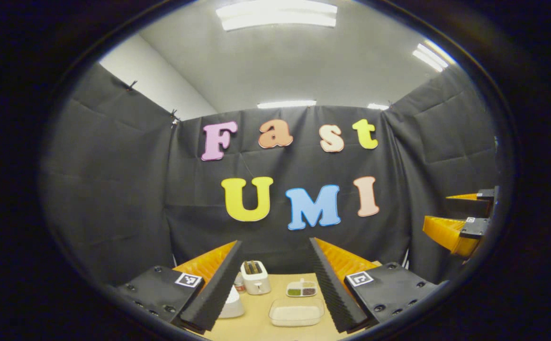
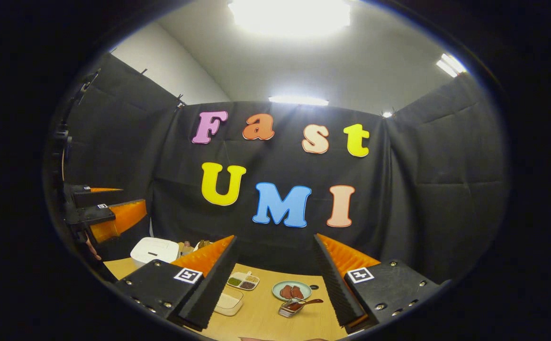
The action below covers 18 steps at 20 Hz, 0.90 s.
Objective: Close the left gripper, press the button to open the rice cooker; take a wooden spoon from the chopstick holder with the right hand, scoop a spoonful of rice and pour it into the rice cooker, then put the wooden spoon back into the chopstick holder.
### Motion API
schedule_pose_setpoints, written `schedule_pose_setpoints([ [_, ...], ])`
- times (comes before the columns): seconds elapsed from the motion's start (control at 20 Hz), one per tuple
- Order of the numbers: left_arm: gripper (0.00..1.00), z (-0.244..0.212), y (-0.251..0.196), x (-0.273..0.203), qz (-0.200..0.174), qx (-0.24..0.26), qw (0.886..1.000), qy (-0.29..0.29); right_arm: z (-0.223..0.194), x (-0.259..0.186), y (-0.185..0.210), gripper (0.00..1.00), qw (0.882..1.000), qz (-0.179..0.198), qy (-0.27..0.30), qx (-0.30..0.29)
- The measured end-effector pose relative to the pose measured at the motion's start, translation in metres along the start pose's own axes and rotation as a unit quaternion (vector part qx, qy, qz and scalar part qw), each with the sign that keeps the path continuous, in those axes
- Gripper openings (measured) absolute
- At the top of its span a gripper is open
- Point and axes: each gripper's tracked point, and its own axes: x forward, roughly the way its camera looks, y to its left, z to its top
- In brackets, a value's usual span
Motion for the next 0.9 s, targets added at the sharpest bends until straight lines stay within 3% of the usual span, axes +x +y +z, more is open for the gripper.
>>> schedule_pose_setpoints([
  [0.25,0.81,-0.022,0.012,0.021,0.013,0.001,1.000,0.016,-0.004,0.019,0.002,0.95,1.000,-0.001,0.014,0.020],
  [0.4,0.58,-0.047,0.039,0.041,0.024,-0.029,0.999,0.033,-0.002,0.038,0.021,0.95,0.999,0.003,0.024,0.033],
  [0.45,0.55,-0.060,0.054,0.051,0.034,-0.037,0.998,0.044,0.001,0.044,0.025,0.95,0.999,-0.002,0.026,0.028],
  [0.7,0.18,-0.152,0.126,0.100,0.063,-0.052,0.989,0.122,0.006,0.079,0.062,0.95,0.999,-0.016,0.036,0.001],
  [0.9,0.08,-0.224,0.179,0.141,0.085,-0.045,0.979,0.178,0.006,0.106,0.092,0.94,0.999,-0.020,0.050,-0.002],
])
